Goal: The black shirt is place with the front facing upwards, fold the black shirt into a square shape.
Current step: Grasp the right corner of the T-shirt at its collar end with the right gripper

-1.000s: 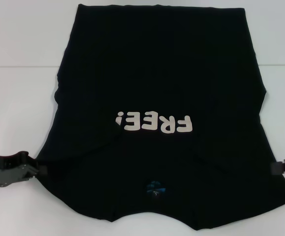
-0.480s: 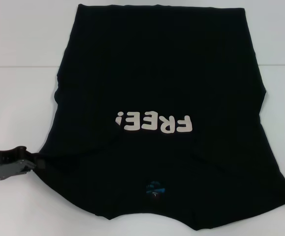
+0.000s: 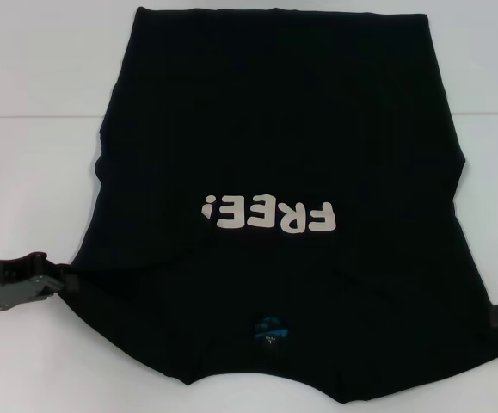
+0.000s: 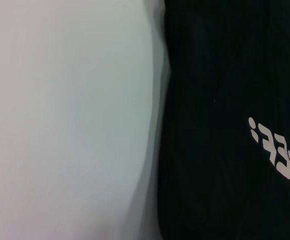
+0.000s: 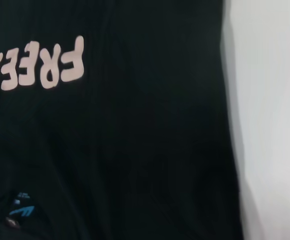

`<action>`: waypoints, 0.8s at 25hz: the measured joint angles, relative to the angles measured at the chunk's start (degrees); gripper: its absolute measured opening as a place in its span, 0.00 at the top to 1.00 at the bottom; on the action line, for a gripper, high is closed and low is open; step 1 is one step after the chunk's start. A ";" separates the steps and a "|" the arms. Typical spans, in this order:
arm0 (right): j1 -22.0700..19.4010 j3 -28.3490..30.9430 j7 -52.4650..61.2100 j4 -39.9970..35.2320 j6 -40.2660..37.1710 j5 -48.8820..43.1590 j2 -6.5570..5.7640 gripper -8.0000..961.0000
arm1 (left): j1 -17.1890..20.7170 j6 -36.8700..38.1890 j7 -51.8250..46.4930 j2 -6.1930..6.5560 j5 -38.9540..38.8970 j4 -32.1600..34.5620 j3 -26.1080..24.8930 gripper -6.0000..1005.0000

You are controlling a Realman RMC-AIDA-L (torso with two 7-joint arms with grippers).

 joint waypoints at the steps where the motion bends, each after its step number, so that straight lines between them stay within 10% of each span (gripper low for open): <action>1: 0.42 -0.07 -0.13 0.60 0.30 0.00 0.00 0.02 | 0.00 -0.04 0.01 -0.02 0.00 0.00 0.00 0.99; 20: 2.69 -3.42 -0.24 3.52 3.16 -0.12 0.58 0.02 | -0.34 -0.64 -0.01 0.07 -0.16 0.00 -0.09 0.99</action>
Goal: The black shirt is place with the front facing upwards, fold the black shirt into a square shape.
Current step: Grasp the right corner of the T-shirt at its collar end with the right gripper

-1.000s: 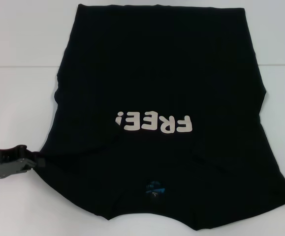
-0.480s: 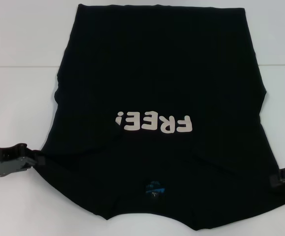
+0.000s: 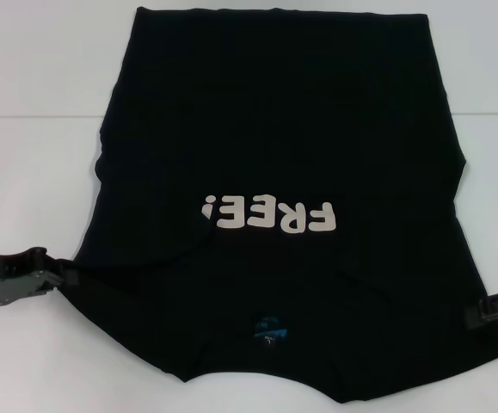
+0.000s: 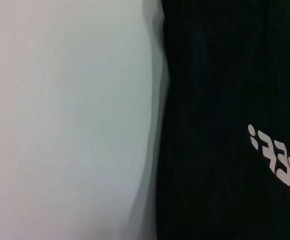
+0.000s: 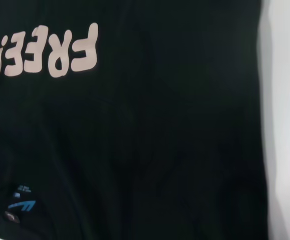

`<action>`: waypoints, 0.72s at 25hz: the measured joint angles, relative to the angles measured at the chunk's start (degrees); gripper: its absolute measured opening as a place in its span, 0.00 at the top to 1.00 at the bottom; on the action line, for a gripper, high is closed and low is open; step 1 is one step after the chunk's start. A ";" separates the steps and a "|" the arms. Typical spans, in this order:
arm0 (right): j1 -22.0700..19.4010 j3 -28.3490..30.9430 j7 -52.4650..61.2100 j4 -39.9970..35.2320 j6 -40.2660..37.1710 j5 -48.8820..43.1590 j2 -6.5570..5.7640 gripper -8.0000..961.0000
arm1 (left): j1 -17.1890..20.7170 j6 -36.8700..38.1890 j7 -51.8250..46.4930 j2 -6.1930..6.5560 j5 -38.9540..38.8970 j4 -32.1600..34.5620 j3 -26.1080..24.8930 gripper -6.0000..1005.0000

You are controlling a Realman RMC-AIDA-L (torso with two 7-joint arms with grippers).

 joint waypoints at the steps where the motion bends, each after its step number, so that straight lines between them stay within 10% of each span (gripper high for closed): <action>1: 0.10 -0.23 0.01 0.18 0.07 0.00 0.02 0.02 | -0.02 0.00 -0.02 0.00 0.00 0.00 0.00 0.99; 18: 1.01 -0.88 -0.46 1.74 -0.09 1.48 0.34 0.02 | -0.63 -0.24 -0.14 0.00 0.01 0.00 0.01 0.99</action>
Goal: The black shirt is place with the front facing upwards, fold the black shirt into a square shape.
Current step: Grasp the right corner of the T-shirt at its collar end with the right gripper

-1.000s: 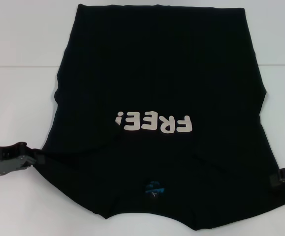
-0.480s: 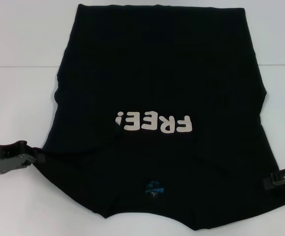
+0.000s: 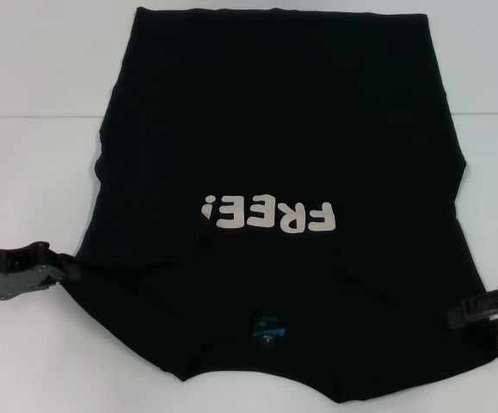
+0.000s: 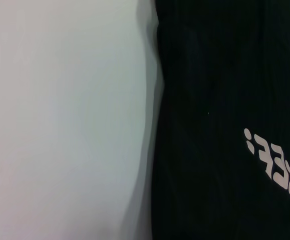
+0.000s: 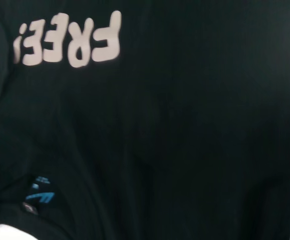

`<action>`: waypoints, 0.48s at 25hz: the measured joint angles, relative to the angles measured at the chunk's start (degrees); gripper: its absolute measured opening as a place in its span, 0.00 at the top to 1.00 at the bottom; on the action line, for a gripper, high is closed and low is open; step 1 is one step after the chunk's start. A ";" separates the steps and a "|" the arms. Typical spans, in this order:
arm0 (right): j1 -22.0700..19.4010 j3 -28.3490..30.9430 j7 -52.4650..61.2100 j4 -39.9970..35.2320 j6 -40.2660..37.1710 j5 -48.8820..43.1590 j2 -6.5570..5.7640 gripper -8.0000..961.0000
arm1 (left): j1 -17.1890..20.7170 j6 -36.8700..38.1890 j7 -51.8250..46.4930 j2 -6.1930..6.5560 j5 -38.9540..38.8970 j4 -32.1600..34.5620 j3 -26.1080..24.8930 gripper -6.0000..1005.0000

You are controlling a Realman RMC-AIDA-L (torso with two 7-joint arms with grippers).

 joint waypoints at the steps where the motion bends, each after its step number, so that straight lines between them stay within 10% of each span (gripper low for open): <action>1: 0.08 0.09 -0.19 0.20 -0.05 0.25 0.03 0.02 | 0.00 -0.01 0.02 0.00 0.00 0.00 0.00 0.99; 12: -0.98 -0.35 -0.19 -0.30 -0.13 0.36 -1.02 0.02 | 0.01 -0.24 0.14 0.00 0.00 -0.05 0.00 0.99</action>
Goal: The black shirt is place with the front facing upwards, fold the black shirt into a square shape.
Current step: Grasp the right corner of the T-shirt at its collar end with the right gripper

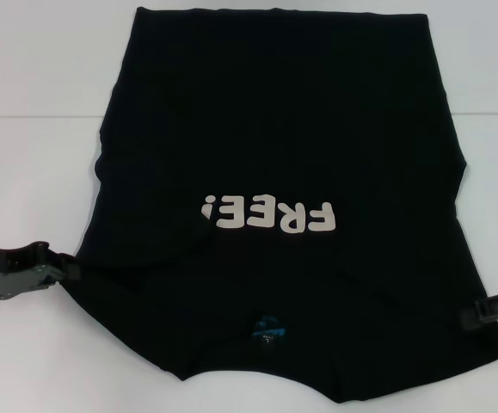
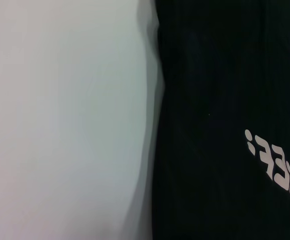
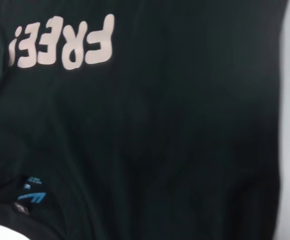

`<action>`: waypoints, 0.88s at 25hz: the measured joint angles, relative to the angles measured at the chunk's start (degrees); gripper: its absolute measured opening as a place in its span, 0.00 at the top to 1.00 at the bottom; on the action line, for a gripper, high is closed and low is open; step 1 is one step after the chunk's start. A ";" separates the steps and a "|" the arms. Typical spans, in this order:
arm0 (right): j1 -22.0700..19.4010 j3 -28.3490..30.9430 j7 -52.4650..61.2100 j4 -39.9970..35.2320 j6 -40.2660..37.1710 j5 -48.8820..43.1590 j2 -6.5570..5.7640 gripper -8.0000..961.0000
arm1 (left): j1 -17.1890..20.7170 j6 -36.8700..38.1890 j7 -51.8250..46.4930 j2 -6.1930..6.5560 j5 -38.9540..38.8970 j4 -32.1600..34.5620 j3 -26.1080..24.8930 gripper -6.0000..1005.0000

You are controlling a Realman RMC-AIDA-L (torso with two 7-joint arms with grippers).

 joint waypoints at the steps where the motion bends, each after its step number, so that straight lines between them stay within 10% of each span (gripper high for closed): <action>1: -0.19 0.02 -0.07 -0.02 -0.02 0.00 -0.10 0.02 | 0.00 -0.03 0.00 0.00 0.00 -0.02 0.00 0.99; 22: -0.87 -0.42 -0.89 0.40 0.47 -0.08 0.55 0.02 | -0.12 -0.36 -0.06 0.00 0.00 0.05 0.00 0.99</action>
